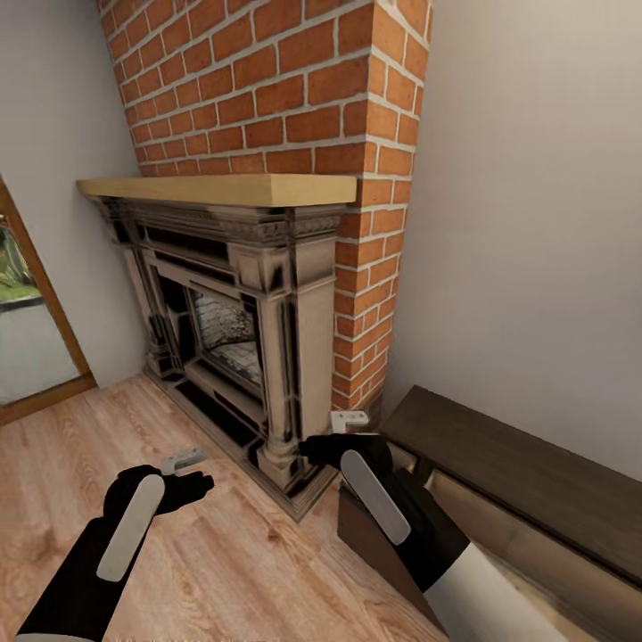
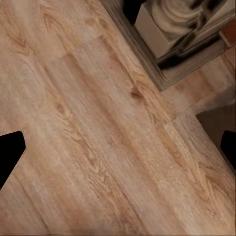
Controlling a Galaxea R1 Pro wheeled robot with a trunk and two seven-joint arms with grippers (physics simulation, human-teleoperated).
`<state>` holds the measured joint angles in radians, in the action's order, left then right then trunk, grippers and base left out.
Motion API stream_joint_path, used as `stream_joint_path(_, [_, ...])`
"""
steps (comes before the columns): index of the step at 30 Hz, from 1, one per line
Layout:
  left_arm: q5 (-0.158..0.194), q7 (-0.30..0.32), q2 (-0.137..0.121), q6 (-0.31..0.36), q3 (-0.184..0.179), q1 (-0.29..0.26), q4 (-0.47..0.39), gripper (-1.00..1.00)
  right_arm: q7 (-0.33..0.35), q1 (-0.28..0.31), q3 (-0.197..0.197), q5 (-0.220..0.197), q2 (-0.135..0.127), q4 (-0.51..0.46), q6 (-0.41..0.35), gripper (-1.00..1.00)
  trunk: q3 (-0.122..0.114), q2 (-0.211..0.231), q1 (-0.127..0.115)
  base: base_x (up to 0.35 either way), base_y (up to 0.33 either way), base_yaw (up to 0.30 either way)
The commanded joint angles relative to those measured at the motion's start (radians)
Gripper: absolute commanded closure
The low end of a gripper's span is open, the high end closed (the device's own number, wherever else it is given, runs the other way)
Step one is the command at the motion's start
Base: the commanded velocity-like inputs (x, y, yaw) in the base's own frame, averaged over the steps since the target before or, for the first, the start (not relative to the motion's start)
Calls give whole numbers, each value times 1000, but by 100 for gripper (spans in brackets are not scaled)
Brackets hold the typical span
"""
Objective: Place each of the two pumpkins and all three candles from the living room inside a cabinet in the living room (use any cabinet), then make sure every cabinet is closed, and position the cauldron so it is next to a table in the living room.
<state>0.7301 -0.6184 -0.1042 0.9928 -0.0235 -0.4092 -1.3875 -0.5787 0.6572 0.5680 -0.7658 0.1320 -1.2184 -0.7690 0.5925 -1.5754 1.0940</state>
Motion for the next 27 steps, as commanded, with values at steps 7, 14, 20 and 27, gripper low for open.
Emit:
stream_joint_path(7, [14, 1, -95, 1, 86, 5, 62, -100, -12, 1, 3, -9, 1, -1, -1, -100, -2, -1, 0, -1, 1, 276])
stream_joint_path(14, [4, 47, -126, -3, 129, 7, 263, -100, -27, 1, 7, -10, 3, 8, -2, -100, -5, -1, 0, 0, 0, 277])
stream_joint_path(20, [1, 65, -161, -52, 137, 8, 396, -100, -34, -6, 12, -9, -4, 122, 3, -100, -8, -1, 0, 0, 0, 277])
stream_joint_path(27, [-8, 149, -166, -213, 128, 9, 579, -100, -36, -111, 18, -4, -8, 151, 62, -100, -13, -1, 0, 0, 0, 273])
